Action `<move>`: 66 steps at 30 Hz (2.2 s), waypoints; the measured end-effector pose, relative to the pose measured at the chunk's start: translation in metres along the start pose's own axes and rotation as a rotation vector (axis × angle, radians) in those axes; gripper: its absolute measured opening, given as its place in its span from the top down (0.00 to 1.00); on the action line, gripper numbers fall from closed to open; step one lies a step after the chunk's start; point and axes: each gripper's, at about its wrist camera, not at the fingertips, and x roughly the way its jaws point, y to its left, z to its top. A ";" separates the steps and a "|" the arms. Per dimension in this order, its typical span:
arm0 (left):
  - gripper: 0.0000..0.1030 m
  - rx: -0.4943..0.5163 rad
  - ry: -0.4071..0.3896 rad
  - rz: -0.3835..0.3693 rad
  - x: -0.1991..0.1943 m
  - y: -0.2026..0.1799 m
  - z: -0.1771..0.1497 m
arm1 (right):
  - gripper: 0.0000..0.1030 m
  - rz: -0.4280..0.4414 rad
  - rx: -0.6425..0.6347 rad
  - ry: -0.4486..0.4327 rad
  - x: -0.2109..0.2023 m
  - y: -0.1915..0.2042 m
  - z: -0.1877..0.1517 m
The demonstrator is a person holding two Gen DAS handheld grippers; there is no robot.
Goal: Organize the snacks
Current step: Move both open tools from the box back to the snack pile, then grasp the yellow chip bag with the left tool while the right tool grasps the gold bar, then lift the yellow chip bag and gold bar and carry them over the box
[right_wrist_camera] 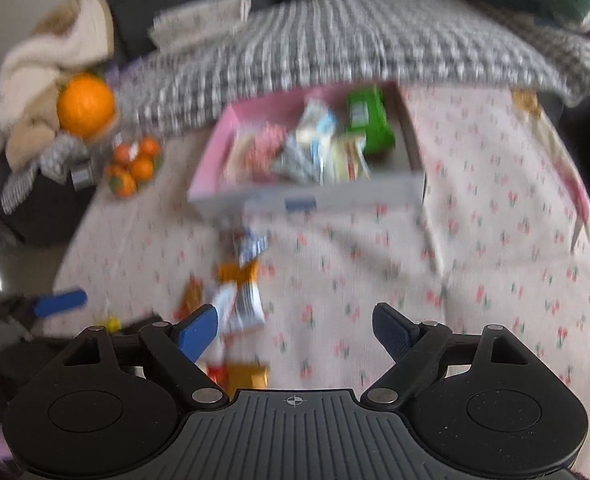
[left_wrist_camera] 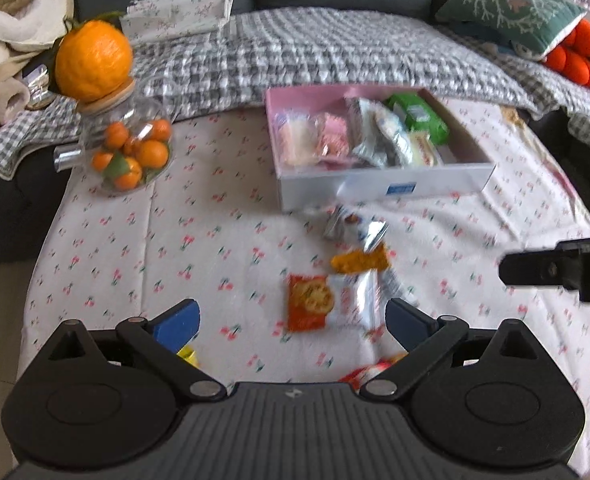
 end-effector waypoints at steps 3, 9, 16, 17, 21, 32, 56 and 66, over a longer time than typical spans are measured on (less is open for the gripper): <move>0.04 0.004 0.029 0.003 0.001 0.011 -0.006 | 0.16 -0.003 -0.045 0.045 0.005 0.008 -0.010; 0.04 0.027 0.099 0.066 0.012 0.034 -0.023 | 0.16 0.012 -0.101 0.134 0.016 0.024 -0.029; 0.08 -0.064 0.170 0.066 0.020 0.067 -0.042 | 0.16 0.053 -0.088 0.211 0.031 0.036 -0.039; 0.09 -0.087 0.177 0.060 0.021 0.071 -0.042 | 0.16 0.056 -0.084 0.215 0.032 0.037 -0.039; 0.17 -0.160 0.197 0.032 0.024 0.082 -0.044 | 0.16 0.086 -0.069 0.227 0.037 0.043 -0.038; 0.44 -0.187 0.245 0.011 0.035 0.080 -0.045 | 0.32 0.096 -0.030 0.247 0.046 0.041 -0.037; 0.54 -0.100 0.213 -0.049 0.038 0.058 -0.046 | 0.74 -0.054 -0.236 0.210 0.061 0.054 -0.047; 0.40 -0.035 0.138 -0.061 0.038 0.044 -0.043 | 0.63 -0.015 -0.058 0.181 0.062 0.004 -0.021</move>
